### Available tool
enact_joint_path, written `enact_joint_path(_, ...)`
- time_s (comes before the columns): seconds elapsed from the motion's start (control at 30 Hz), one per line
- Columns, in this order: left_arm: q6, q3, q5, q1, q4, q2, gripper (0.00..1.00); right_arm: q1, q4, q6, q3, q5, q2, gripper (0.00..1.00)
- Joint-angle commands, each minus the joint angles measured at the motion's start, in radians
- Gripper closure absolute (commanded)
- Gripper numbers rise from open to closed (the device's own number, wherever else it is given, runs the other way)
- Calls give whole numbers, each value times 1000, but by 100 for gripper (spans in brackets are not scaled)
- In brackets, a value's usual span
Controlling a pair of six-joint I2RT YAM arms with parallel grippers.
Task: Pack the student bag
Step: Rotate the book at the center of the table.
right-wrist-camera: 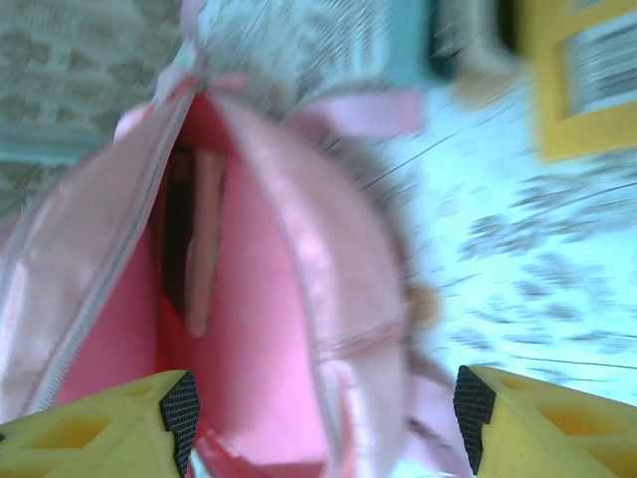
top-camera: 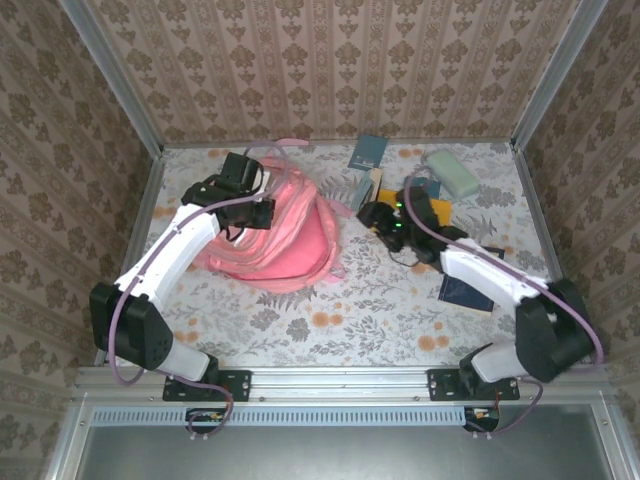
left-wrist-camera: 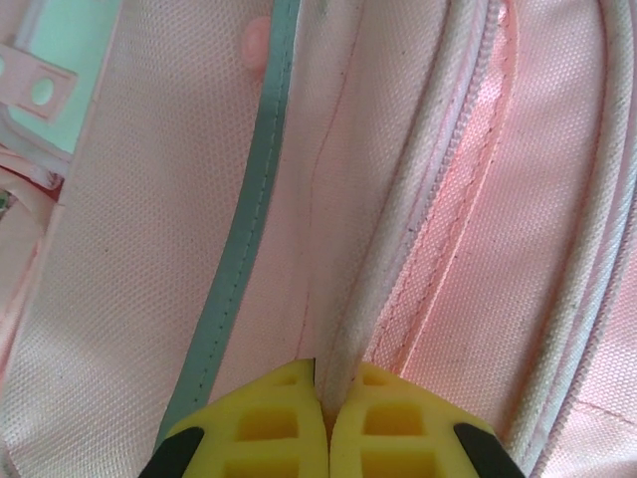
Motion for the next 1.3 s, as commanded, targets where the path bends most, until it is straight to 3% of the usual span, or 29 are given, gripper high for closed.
enact_joint_path(0.0,-28,-18,36,8,50,-45,100,-114,-234,-125,-86,75,-132,25)
enact_joint_path(0.07,-34,-30,57,6,62,-48,100,-199,-323,-150,-122,121,-197,19)
enact_joint_path(0.17,-42,-43,74,4,72,-46,100,-326,-427,-189,-153,163,-247,18)
enact_joint_path(0.37,-56,-75,79,-1,89,-54,100,-590,-494,-262,-190,146,-217,17)
enact_joint_path(0.5,-61,-98,90,-2,96,-63,100,-710,-477,-315,-190,150,-148,17)
enact_joint_path(0.63,-63,-112,90,-3,95,-75,96,-769,-457,-356,-173,163,-65,17)
enact_joint_path(0.87,-66,-129,94,-2,105,-76,83,-741,-372,-402,-161,-85,96,20)
enact_joint_path(1.0,-73,-133,113,-5,117,-71,81,-658,-372,-404,-160,-125,110,23)
enact_joint_path(1.27,-92,-131,135,-13,126,-71,53,-427,-375,-346,-186,-84,87,27)
